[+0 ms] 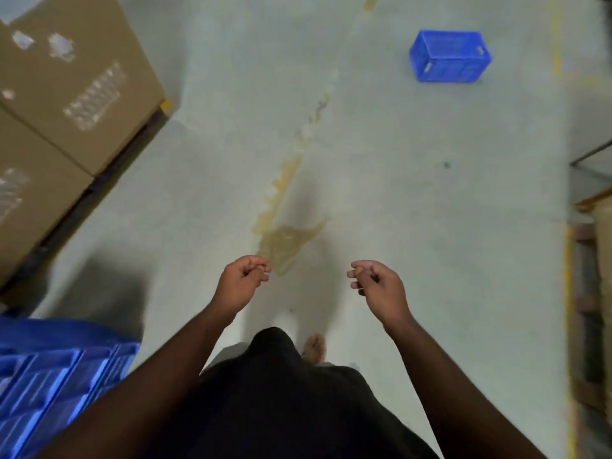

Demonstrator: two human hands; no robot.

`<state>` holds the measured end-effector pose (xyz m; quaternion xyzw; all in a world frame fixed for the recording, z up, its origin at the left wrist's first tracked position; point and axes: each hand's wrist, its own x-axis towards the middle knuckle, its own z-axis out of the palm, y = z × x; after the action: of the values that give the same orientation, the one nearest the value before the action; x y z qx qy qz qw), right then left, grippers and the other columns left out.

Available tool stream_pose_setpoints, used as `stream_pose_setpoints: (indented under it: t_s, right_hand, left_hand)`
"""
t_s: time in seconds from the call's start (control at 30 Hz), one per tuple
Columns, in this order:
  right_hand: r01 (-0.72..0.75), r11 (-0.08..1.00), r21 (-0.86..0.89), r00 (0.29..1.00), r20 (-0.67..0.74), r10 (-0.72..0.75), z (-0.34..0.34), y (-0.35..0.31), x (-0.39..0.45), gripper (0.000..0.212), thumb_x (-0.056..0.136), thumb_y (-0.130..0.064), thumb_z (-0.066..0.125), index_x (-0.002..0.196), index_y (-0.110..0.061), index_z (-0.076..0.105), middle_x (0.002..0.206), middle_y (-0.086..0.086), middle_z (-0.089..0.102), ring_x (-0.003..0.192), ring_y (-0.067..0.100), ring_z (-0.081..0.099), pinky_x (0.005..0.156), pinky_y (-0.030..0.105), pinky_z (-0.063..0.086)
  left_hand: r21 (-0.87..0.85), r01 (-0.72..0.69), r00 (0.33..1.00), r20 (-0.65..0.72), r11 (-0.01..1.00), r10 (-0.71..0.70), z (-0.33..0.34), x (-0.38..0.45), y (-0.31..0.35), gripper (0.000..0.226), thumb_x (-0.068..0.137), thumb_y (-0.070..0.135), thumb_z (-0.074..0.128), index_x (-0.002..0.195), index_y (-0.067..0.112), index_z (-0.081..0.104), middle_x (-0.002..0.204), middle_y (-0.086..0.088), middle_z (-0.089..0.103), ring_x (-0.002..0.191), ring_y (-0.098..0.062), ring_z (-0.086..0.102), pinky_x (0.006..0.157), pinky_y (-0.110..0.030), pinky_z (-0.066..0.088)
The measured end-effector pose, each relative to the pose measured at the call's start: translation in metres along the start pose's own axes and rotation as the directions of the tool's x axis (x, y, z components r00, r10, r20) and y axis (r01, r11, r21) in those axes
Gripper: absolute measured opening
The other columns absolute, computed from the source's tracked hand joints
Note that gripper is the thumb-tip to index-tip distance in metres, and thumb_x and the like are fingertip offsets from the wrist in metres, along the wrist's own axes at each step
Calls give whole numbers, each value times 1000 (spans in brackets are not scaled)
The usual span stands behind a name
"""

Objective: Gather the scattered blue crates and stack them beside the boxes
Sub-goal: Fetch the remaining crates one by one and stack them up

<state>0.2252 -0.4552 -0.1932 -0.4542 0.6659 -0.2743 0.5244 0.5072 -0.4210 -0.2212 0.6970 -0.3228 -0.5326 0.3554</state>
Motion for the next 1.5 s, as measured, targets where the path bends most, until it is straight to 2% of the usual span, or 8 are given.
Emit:
stream_pose_setpoints:
  t_s: [0.13,0.3,0.5,0.8,1.0,1.13,1.3,1.5]
  right_hand:
    - [-26,999,46,998,-50,28,-57,-41,78,20,100,-11,55,106,-17,73,96,1,78,82,21,72,78,31,55]
    - [-42,994,96,994,-94,52,-94,-84,210,20,100,-10,55,107,-16,72,96,4,78,77,16,70,75,32,54]
    - [-87,983,162,980,-165,113,-131,-151,368,20,101,-10,54,109,-14,72,98,5,78,78,16,69,77,33,54]
    - [-113,944,309,936,-285,205,-230,-221,552,20,102,-13,54,111,-17,72,98,1,78,80,15,71,78,31,57]
    - [-123,910,395,900,-342,270,-336,-228,728,19,101,-13,57,110,-17,73,97,1,78,82,19,74,76,30,59]
    - [-163,916,365,912,-298,281,-420,-254,846,19,101,-16,56,110,-19,72,97,-2,78,88,22,74,81,34,58]
    - [-169,938,303,924,-284,258,-528,-314,963,19,100,-16,56,109,-20,72,97,-1,78,82,15,72,80,34,57]
    - [-193,946,262,920,-286,267,-633,-350,1124,19,99,-16,56,110,-18,71,97,-1,78,82,15,73,80,34,57]
  left_hand:
    - [3,23,999,45,1000,-23,55,66,64,21,99,4,53,112,9,70,104,-9,75,92,-24,71,84,-32,55]
    - [30,4,996,91,1000,-7,111,190,137,21,99,1,53,114,4,68,101,-10,74,78,-11,70,69,-14,54]
    - [82,-17,987,163,996,4,168,364,248,22,98,6,54,114,8,68,102,-6,76,87,-19,70,84,-33,54]
    - [200,-29,957,288,979,-30,273,543,406,20,97,7,56,110,12,70,102,-7,76,88,-19,71,86,-34,55]
    - [237,-29,955,293,971,-43,405,694,491,20,98,4,54,112,7,68,104,-11,75,86,-19,69,82,-30,54]
    - [228,-20,961,273,974,-45,497,780,558,19,98,8,55,112,10,69,103,-8,76,91,-23,71,86,-34,55]
    - [184,23,962,265,983,-72,600,860,648,19,99,9,55,112,12,69,104,-7,76,95,-24,72,90,-36,56]
    - [156,104,957,252,982,-141,717,992,711,19,98,8,55,112,11,69,104,-8,76,101,-31,71,92,-40,55]
